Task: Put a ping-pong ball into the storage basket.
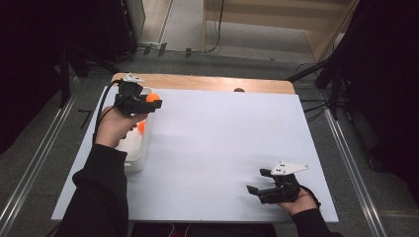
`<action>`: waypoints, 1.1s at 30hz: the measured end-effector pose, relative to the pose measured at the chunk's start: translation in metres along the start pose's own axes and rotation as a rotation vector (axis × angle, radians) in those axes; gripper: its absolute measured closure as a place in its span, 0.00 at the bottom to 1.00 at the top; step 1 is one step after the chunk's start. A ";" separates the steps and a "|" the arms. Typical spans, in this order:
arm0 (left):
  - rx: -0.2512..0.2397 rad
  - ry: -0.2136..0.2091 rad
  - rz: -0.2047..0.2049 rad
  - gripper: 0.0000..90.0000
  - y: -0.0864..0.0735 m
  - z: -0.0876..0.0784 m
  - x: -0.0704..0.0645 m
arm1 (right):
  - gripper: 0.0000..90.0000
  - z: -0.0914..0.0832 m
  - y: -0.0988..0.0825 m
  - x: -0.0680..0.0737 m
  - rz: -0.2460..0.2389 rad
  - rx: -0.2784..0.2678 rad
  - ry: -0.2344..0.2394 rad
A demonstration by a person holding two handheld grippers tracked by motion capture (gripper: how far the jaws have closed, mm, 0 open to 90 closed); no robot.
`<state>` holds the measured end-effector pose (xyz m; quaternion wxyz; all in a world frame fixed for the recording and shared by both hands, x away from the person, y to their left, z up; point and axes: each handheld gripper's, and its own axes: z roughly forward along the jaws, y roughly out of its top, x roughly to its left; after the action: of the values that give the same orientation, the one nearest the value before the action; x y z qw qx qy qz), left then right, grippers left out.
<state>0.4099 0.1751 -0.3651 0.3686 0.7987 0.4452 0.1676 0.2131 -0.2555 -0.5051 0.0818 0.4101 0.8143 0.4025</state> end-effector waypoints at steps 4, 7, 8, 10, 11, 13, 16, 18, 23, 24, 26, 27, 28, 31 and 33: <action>0.002 0.017 -0.015 0.56 -0.002 -0.001 0.006 | 0.18 0.000 0.000 0.000 -0.001 0.000 0.000; -0.002 0.026 -0.026 0.56 -0.003 -0.001 0.009 | 0.18 0.000 0.001 0.000 -0.005 -0.005 -0.001; 0.000 0.029 -0.029 0.56 -0.004 -0.001 0.011 | 0.18 0.000 0.001 0.000 -0.001 -0.004 -0.001; -0.001 0.039 -0.036 0.56 -0.004 -0.001 0.012 | 0.18 -0.001 0.001 0.000 -0.001 -0.005 -0.001; 0.000 0.045 -0.038 0.56 -0.005 -0.001 0.013 | 0.18 0.000 0.001 0.000 -0.001 -0.005 -0.001; 0.001 0.053 -0.047 0.56 -0.006 -0.001 0.015 | 0.18 0.000 0.001 0.000 -0.003 -0.007 -0.001; 0.000 0.070 -0.049 0.56 -0.007 -0.001 0.019 | 0.18 0.000 0.001 0.000 -0.003 -0.006 0.001; -0.006 0.082 -0.057 0.56 -0.008 -0.001 0.020 | 0.18 0.001 0.002 0.000 -0.004 -0.006 0.002; -0.027 0.112 -0.089 0.56 -0.010 0.001 0.025 | 0.18 0.001 0.002 0.000 -0.007 -0.004 0.004; -0.025 0.117 -0.091 0.56 -0.010 0.000 0.026 | 0.18 0.001 0.002 0.000 -0.007 -0.004 0.004; -0.036 0.123 -0.101 0.56 -0.010 0.000 0.027 | 0.18 0.001 0.002 0.000 -0.007 -0.004 0.003; -0.036 0.125 -0.105 0.56 -0.010 0.000 0.027 | 0.18 0.001 0.002 0.000 -0.008 -0.004 0.003; -0.039 0.129 -0.110 0.56 -0.010 0.000 0.028 | 0.18 0.001 0.002 0.000 -0.008 -0.004 0.004; -0.043 0.142 -0.114 0.56 -0.010 0.000 0.029 | 0.18 0.001 0.002 0.000 -0.006 -0.006 0.003; -0.050 0.161 -0.119 0.56 -0.010 0.000 0.029 | 0.18 0.001 0.001 0.000 -0.009 -0.006 0.000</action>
<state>0.4201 0.2027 -0.3744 0.3605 0.7454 0.5157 0.2200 0.2145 -0.2545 -0.5049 0.0846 0.4063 0.8149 0.4046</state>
